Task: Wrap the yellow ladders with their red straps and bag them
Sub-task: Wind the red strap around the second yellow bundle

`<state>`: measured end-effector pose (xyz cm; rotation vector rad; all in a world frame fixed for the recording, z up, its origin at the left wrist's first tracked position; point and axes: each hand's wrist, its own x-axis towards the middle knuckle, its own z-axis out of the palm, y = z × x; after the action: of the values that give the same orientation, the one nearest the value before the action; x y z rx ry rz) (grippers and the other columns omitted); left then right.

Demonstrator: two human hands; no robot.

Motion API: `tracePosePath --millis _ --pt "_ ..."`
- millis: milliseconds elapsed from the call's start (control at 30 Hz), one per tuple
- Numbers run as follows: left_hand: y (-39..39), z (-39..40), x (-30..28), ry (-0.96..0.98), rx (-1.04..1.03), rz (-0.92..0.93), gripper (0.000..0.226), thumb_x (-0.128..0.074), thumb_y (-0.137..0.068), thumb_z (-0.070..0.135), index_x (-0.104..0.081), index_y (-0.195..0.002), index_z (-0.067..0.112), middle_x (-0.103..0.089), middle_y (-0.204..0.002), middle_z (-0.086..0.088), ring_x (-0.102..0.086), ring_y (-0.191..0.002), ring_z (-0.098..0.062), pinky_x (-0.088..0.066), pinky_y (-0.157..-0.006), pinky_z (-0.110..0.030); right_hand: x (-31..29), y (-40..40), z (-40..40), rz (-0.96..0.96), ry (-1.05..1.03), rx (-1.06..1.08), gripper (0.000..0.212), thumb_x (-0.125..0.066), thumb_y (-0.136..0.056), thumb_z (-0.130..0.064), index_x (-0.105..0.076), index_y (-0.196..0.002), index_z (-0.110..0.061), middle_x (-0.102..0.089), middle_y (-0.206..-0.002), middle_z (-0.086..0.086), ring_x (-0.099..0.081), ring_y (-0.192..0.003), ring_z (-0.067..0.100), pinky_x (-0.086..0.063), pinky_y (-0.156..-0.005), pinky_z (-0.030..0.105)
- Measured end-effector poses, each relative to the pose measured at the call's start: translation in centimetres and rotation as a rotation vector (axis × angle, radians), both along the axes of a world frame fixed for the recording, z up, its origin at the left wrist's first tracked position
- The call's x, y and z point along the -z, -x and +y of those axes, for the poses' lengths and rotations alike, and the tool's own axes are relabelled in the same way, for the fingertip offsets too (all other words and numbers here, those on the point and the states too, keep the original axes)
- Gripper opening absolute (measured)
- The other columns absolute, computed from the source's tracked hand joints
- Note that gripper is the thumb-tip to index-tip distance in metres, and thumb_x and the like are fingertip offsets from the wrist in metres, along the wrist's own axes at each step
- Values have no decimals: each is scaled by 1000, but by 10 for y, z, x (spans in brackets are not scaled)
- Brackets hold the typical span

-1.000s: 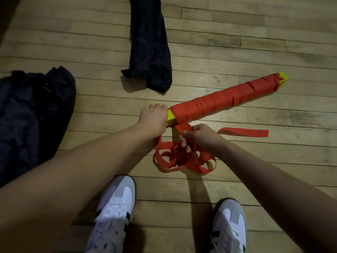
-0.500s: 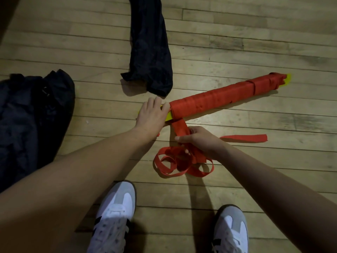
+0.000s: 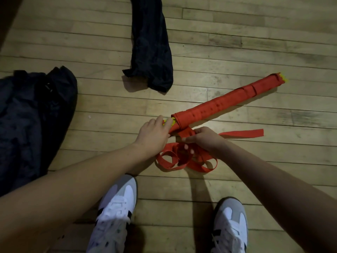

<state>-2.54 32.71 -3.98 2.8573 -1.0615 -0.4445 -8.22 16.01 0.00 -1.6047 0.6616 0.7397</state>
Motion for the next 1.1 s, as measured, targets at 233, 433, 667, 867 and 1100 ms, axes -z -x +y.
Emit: tracePosePath --millis 233,433,667,867,1100 --pt "-25 -15 -7 -101 -184 -33 72 -61 -90 21 -16 -146 8 -56 -122 -12 -55 -108 -28 -44 -81 -36 -9 -2 -1 -114 -2 -142 29 -60 -93 -10 -59 -65 -1 -56 -50 7 -57 -46 17 -47 -49 22" --pt "-35 -23 -9 -157 -204 -23 54 -59 -91 22 -34 -138 9 -53 -128 -12 -53 -114 -29 -45 -86 -37 -6 -5 -4 -178 -17 -65 20 -55 -96 -11 -64 -84 3 -41 -44 -3 -40 -41 12 -36 -46 24" --pt "-44 -32 -7 -158 -285 7 54 -59 -92 25 -35 -138 10 -54 -125 -13 -54 -112 -30 -46 -83 -38 -17 -13 -8 -212 -20 -42 20 -55 -95 -10 -61 -78 -2 -44 -51 6 -41 -40 12 -38 -45 22" --pt "-53 -24 -2 -237 -78 -178 67 -52 -97 28 -14 -151 11 -43 -140 -18 -47 -122 -32 -45 -91 -38 -9 -17 -4 -163 -38 81 14 -53 -97 -11 -59 -87 -3 -55 -57 6 -52 -46 16 -47 -47 21" --pt "-25 -2 6 -286 98 -164 63 -35 -104 33 2 -154 23 -4 -156 -26 -12 -142 -45 -12 -116 -52 2 -11 -3 -45 -14 132 21 -58 -93 -8 -58 -73 -2 -55 -58 11 -52 -43 16 -48 -47 23"
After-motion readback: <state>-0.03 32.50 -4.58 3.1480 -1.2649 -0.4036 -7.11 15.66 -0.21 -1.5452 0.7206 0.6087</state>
